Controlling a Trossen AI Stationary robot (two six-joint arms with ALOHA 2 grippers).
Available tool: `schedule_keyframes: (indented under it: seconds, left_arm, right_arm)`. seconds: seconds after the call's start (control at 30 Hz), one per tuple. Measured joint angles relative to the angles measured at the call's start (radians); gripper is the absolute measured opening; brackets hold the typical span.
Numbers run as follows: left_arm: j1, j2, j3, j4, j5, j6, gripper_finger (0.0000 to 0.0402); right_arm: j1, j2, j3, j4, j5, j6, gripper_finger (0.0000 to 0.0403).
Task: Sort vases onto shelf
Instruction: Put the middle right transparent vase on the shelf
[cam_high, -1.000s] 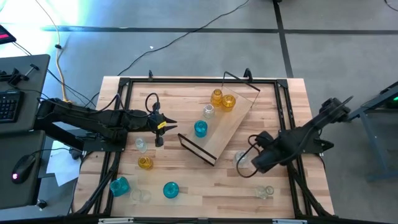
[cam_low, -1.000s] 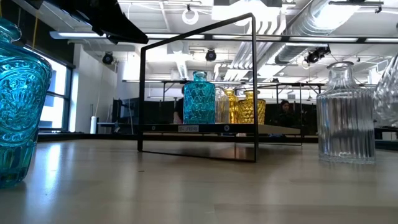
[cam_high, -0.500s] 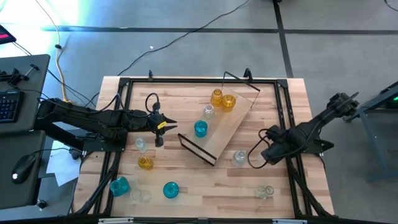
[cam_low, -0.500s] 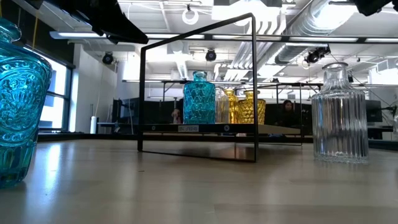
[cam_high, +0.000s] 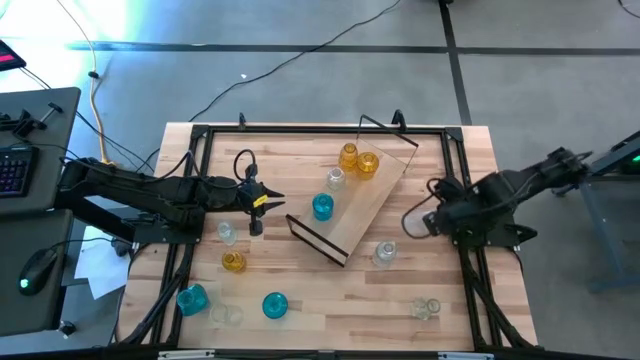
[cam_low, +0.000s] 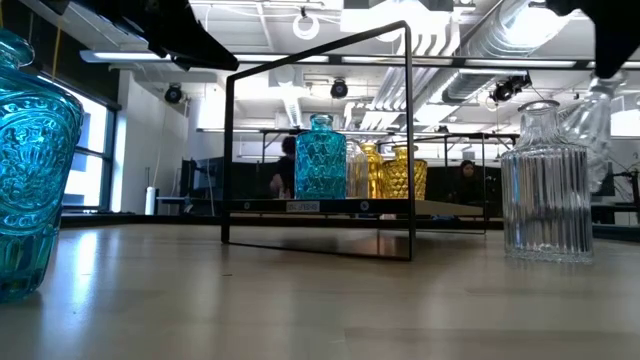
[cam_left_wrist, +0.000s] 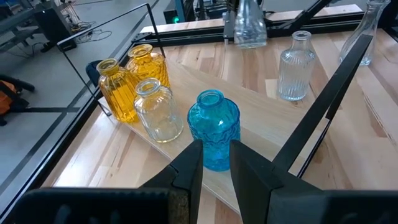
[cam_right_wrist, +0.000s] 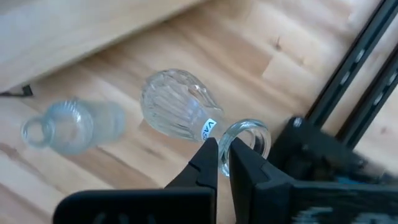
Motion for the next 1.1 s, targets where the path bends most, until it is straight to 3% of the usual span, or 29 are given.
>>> schedule_keyframes:
  seconds: [0.23,0.5,0.8,1.1]
  left_arm:
    - [0.000,0.000,0.000,0.000,0.000,0.000,0.0071]
    - [0.000,0.000,0.000,0.001,0.000,0.000,0.0071]
    - [0.000,0.000,0.000,0.001,0.000,0.008,0.0071]
    - [0.000,0.000,0.000,0.001,0.001,0.008,0.0071]
  right_arm:
    - [-0.216,-0.010,0.092,0.001,0.131,-0.291,0.0000]
    - [-0.446,0.079,0.351,0.001,0.263,-0.625,0.0000]
    - [-0.644,0.313,0.571,0.002,0.172,-0.930,0.0000]
    - [-0.777,0.496,0.673,0.003,0.127,-1.110,0.0000]
